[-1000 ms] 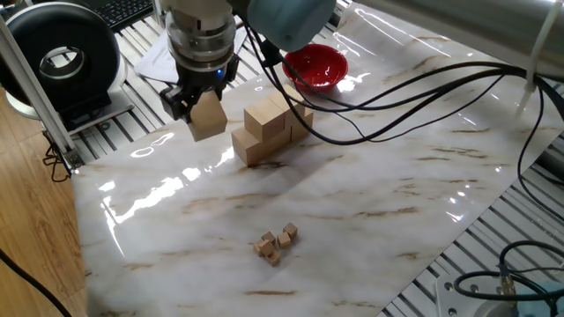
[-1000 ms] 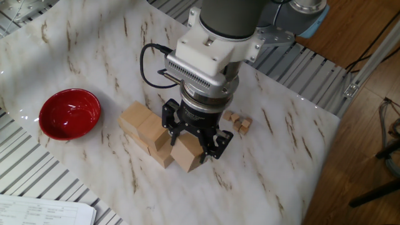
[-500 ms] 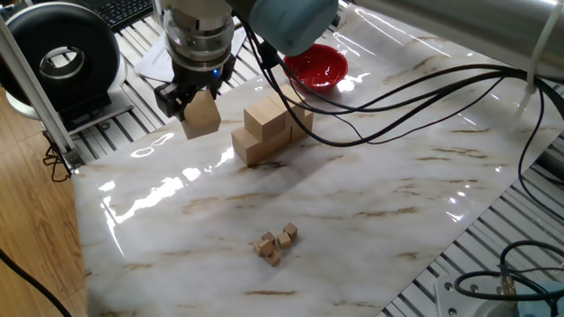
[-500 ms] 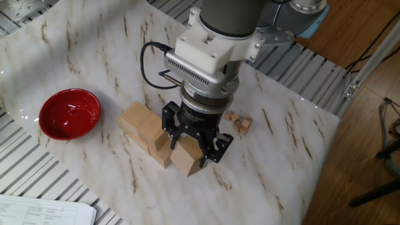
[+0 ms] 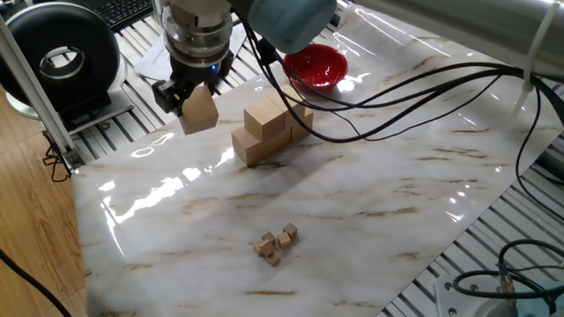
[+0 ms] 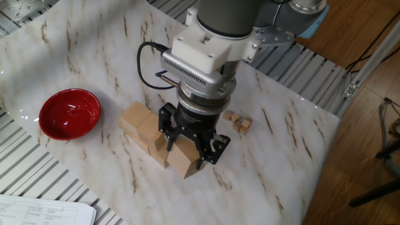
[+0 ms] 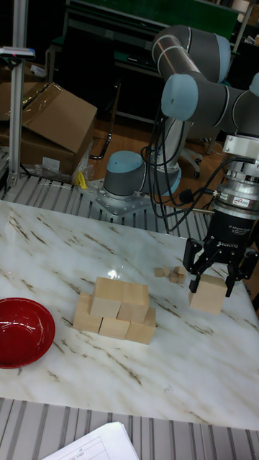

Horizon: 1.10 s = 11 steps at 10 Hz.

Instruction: Stack the blocks into a pyramid shape

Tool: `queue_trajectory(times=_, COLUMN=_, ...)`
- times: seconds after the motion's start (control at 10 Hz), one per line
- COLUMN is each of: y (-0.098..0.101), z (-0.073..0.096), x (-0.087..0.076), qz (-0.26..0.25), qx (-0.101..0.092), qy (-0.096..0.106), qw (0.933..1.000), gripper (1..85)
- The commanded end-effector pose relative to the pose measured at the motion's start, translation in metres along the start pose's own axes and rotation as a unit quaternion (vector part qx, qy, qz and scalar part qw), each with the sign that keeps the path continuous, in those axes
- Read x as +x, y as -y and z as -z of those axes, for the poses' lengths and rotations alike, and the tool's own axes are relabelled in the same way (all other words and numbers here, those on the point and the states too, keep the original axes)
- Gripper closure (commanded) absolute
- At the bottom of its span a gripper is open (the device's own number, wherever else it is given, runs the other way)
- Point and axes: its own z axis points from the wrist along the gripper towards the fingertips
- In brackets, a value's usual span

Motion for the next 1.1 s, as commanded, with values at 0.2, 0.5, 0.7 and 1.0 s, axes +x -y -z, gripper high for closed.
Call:
queue_trajectory(times=0.2, y=0.014, z=0.015, x=-0.019, qz=0.009, qx=-0.013, qy=-0.024, qw=0.9996, gripper=84.7)
queue_trajectory(times=0.5, y=0.032, z=0.022, x=-0.033, qz=0.027, qx=-0.022, qy=-0.038, qw=0.9987, gripper=84.7)
queue_trajectory(times=0.7, y=0.046, z=0.026, x=-0.04, qz=0.04, qx=-0.031, qy=-0.049, qw=0.9975, gripper=84.7)
queue_trajectory(times=1.0, y=0.072, z=0.032, x=-0.049, qz=0.072, qx=-0.043, qy=-0.062, qw=0.9945, gripper=84.7)
